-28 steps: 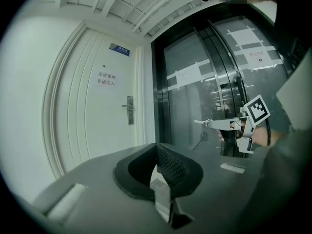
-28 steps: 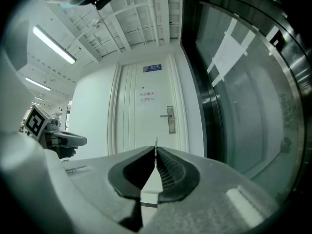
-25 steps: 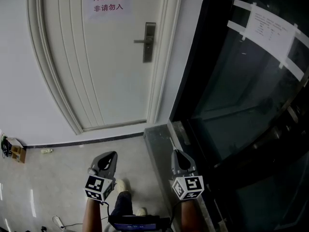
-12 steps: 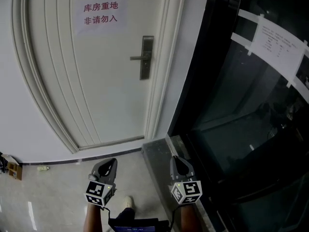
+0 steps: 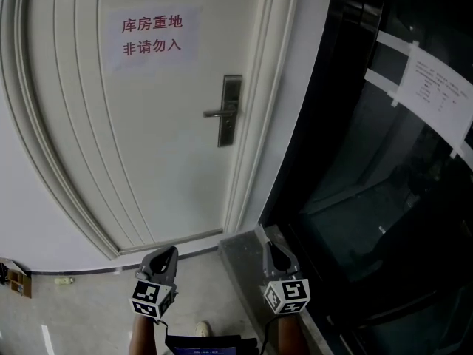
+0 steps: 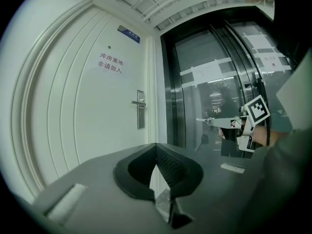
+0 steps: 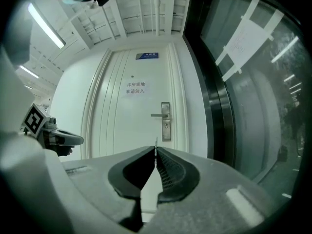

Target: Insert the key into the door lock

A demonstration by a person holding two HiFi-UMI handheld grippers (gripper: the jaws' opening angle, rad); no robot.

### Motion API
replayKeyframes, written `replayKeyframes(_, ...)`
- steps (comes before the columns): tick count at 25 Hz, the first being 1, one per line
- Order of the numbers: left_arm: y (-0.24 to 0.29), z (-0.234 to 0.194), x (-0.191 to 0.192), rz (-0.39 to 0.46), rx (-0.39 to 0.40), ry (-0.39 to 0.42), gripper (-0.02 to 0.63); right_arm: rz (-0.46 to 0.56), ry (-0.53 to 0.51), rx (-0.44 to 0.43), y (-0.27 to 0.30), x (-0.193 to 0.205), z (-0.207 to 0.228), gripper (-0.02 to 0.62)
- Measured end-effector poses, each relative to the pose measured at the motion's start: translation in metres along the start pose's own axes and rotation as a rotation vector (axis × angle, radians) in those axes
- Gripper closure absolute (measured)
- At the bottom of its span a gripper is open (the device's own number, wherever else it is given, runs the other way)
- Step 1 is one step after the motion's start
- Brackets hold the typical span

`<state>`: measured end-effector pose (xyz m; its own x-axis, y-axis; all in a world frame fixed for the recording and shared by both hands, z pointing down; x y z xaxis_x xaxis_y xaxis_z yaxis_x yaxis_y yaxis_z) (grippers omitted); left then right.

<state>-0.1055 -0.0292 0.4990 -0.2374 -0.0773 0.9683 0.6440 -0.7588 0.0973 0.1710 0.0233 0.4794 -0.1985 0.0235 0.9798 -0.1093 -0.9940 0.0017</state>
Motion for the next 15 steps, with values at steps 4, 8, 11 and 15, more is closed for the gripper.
replayKeyframes(4, 0.015, -0.024, 0.006, 0.007, 0.019, 0.004, 0.604, 0.007, 0.003, 0.015, 0.026, 0.002, -0.008, 0.584)
replayKeyframes(8, 0.030, -0.041, 0.010, 0.016, 0.025, 0.000, 0.604, 0.010, 0.009, 0.019, 0.046, 0.005, -0.013, 0.584)
replayKeyframes(11, 0.042, -0.048, 0.013, 0.018, 0.034, -0.004, 0.604, 0.005, 0.031, 0.006, 0.060, 0.006, -0.012, 0.584)
replayKeyframes(15, 0.059, -0.060, 0.019, 0.012, 0.028, -0.016, 0.604, 0.009, 0.028, 0.003, 0.083, 0.003, -0.003, 0.584)
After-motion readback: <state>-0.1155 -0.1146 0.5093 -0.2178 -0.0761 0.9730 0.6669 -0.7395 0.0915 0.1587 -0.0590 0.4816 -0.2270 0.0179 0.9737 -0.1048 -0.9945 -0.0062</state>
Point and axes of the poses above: the fingertips, and each gripper's own axes: y forward along the fingers, z to its right, x out of its underside, the point moved 4 cm from there along -y, backward along the fingers, and after that the axes turned 12 degrees about y, right-handed, at the moved point
